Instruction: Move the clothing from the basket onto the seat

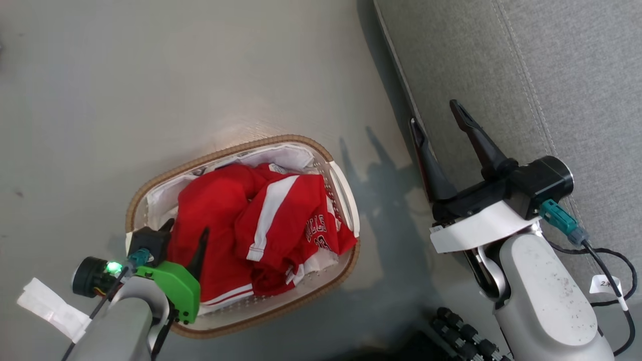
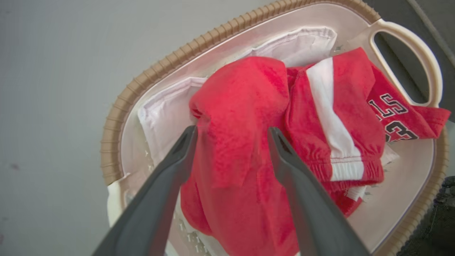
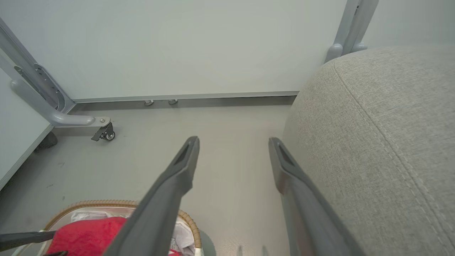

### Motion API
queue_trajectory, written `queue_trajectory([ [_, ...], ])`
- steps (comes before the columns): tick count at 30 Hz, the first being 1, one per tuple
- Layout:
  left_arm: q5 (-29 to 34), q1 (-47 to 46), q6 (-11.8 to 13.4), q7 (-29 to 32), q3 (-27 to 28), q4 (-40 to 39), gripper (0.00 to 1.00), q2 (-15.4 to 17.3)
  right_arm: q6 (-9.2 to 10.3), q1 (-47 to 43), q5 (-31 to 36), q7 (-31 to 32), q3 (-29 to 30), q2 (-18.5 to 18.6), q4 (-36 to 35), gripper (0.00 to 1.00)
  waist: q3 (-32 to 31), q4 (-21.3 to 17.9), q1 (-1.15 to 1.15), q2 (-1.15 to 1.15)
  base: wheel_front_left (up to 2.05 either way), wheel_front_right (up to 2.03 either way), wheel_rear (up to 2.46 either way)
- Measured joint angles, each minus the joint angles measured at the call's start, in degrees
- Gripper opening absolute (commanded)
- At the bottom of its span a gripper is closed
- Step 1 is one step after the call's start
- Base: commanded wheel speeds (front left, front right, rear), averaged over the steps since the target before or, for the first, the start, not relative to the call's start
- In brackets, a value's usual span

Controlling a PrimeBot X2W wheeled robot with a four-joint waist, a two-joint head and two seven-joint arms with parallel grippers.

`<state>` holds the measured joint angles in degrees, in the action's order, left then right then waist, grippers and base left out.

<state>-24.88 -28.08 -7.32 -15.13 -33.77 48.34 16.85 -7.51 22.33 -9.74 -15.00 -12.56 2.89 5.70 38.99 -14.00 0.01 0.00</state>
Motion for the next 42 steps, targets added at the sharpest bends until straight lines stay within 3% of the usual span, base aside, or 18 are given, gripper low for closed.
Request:
queue_trajectory([
  [16, -7.9, -7.5, 0.0, 0.0, -13.9, 1.3, 1.00, 2.0, 0.00, 1.8, -1.0, 0.0, -1.1, 0.0, -0.8, 1.00, 6.2, -1.3, 0.00, 0.00, 0.00, 0.00, 0.00],
  [17, -8.2, -7.8, 0.0, 0.0, -14.7, 1.1, 0.91, 2.0, 0.00, 1.8, -1.0, 0.0, -1.2, 0.0, -0.8, 1.00, 6.4, -1.3, 0.00, 0.00, 0.00, 0.00, 0.00],
  [18, -8.6, -8.0, 0.0, 0.0, -15.5, 1.1, 0.54, 2.0, 0.00, 1.9, -1.2, 0.0, -1.2, 0.0, -0.8, 1.00, 6.5, -1.3, 0.00, 0.00, 0.00, 0.00, 0.00],
  [19, -9.0, -8.2, 0.0, 0.0, -16.1, 1.2, 0.38, 2.0, 0.00, 1.9, -1.3, 0.0, -1.2, 0.0, -0.8, 1.00, 6.6, -1.4, 0.00, 0.00, 0.00, 0.00, 0.00],
  [20, -9.5, -8.3, 0.0, 0.0, -16.5, 1.2, 0.02, 2.0, 0.00, 1.9, -1.4, 0.0, -1.3, 0.0, -0.7, 1.00, 6.7, -1.4, 0.00, 0.00, 0.00, 0.00, 0.00],
  [27, -10.8, -8.0, 0.0, 0.0, -17.3, 1.8, 0.00, 1.9, 0.00, 2.0, -1.8, 0.0, -1.4, -0.1, 0.8, 1.00, 4.5, -1.5, -0.01, 0.00, 0.00, 0.00, 0.00],
  [32, -10.1, -4.4, 0.0, 0.0, -12.8, -0.9, 0.00, 1.1, 0.00, 1.2, -1.7, 0.0, -0.8, -0.1, 2.3, 1.00, 0.9, -1.1, -0.01, 0.00, 0.00, 0.00, 0.00],
  [37, -6.3, 1.0, 0.0, 0.0, -5.5, -6.3, 0.00, -1.5, 0.00, -1.4, -0.7, 0.0, -0.3, -0.1, 4.6, 1.00, -4.3, -0.2, -0.01, 0.00, 0.00, 0.00, 0.00],
  [42, -2.5, 8.2, 0.0, 0.0, -2.4, -9.9, 0.00, -4.0, 0.00, -4.4, -0.1, 0.0, 0.3, -0.1, 6.7, 1.00, -10.5, 1.0, -0.01, 0.00, 0.00, 0.00, 0.00],
])
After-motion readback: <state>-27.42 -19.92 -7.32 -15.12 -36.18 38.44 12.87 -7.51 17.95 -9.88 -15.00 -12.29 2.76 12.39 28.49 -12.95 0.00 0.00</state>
